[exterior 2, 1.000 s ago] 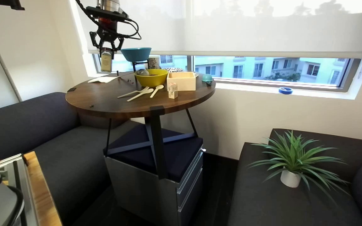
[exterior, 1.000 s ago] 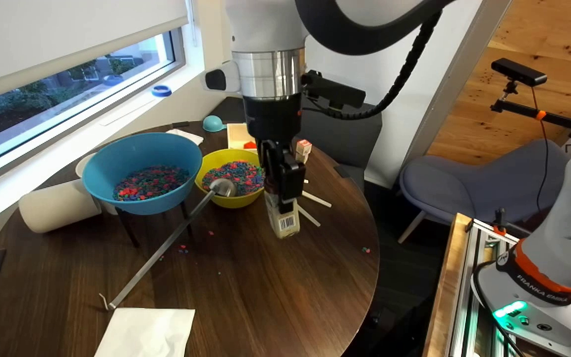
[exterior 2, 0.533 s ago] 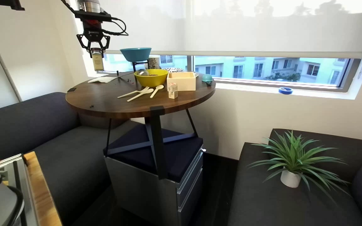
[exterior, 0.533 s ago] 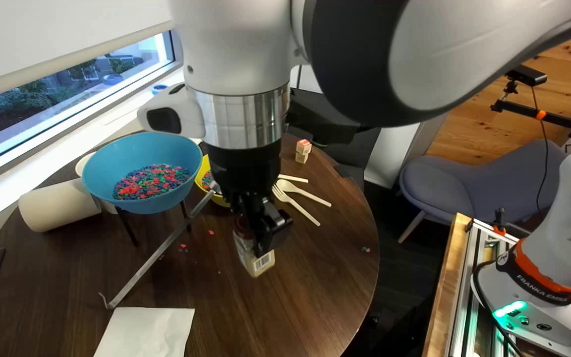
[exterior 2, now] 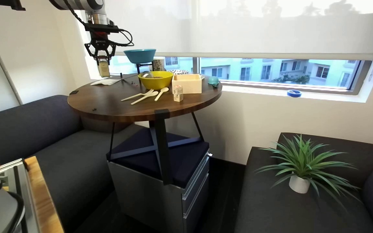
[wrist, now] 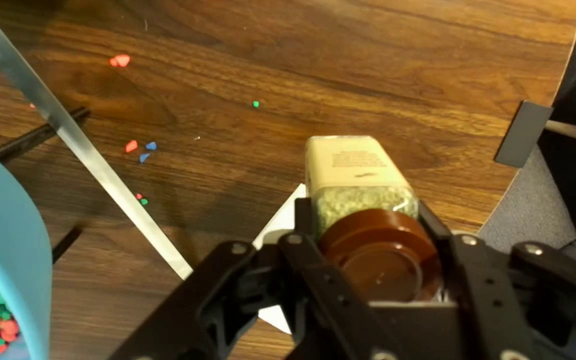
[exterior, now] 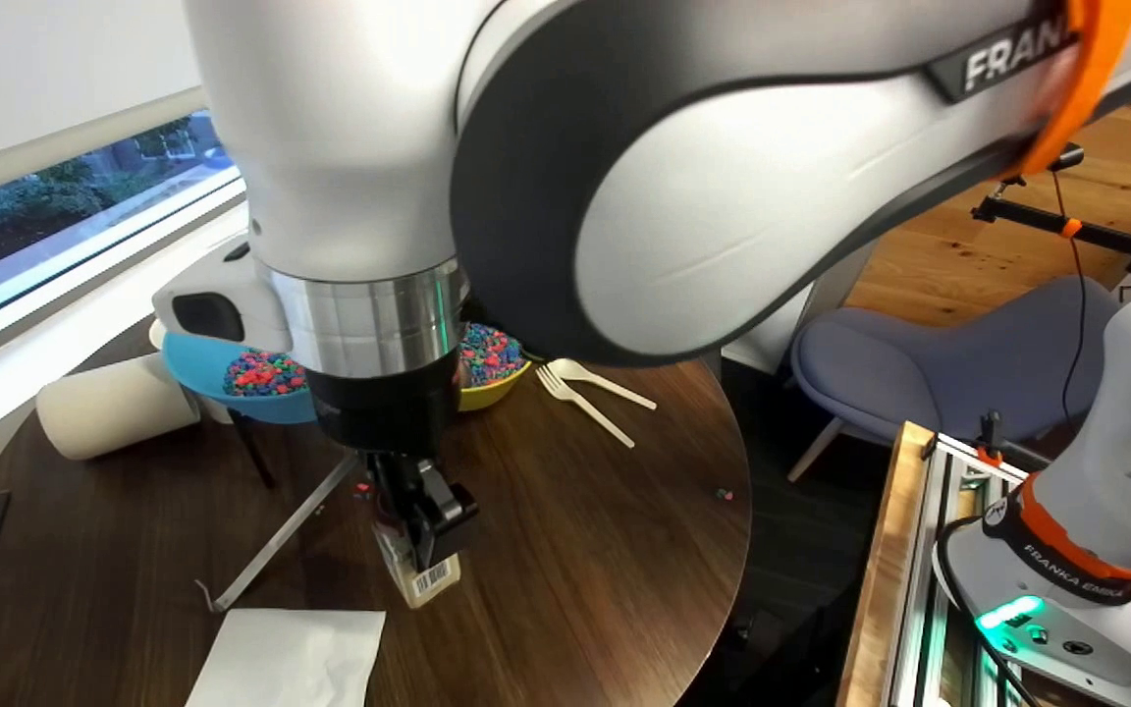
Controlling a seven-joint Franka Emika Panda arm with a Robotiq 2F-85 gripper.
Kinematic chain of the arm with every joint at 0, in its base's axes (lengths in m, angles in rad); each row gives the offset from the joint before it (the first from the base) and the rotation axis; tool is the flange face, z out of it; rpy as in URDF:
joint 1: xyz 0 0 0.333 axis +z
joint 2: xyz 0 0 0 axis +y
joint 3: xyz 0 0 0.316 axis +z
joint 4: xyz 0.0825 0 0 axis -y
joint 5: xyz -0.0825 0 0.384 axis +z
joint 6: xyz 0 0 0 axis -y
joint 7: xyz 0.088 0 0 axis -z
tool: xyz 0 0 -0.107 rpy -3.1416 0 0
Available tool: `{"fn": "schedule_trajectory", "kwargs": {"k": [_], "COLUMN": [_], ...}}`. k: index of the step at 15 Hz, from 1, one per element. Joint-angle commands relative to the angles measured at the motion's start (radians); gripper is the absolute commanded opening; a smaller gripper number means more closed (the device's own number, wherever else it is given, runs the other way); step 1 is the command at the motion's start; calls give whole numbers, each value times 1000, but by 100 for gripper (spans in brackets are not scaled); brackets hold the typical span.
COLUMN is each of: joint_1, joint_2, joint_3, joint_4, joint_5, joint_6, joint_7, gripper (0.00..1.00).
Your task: Put the sugar bowl on the paper towel
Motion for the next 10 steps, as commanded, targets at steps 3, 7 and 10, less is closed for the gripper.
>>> {"fn": "schedule_trajectory", "kwargs": {"k": [3, 7, 10], "joint_1": [83, 134, 164], "joint_2": [145, 217, 263], "joint_3": [-8, -18, -27], "joint_4": [166, 252, 312], "joint_5": [-95, -157, -189], "joint_6": [-26, -27, -31], "joint_7": [10, -2, -11], "gripper": [23, 23, 23]}}
